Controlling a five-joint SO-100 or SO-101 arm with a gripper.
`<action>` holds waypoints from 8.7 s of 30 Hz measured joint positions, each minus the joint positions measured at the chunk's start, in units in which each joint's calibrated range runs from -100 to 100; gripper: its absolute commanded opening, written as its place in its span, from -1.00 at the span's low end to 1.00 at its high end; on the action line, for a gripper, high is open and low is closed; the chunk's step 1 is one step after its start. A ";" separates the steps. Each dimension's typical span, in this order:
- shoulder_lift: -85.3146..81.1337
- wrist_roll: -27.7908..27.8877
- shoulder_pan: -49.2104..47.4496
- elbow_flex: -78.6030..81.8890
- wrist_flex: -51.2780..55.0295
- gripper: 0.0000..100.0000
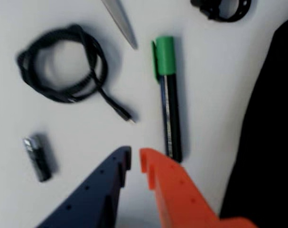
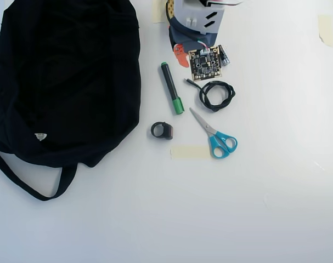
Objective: Put the bike light into the black bag
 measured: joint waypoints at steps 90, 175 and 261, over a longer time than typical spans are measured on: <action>44.42 22.71 6.76 -21.62 -23.87 -0.53; 59.44 25.49 5.51 -36.16 -23.79 -0.96; 12.70 -4.00 22.41 -25.31 1.80 -0.96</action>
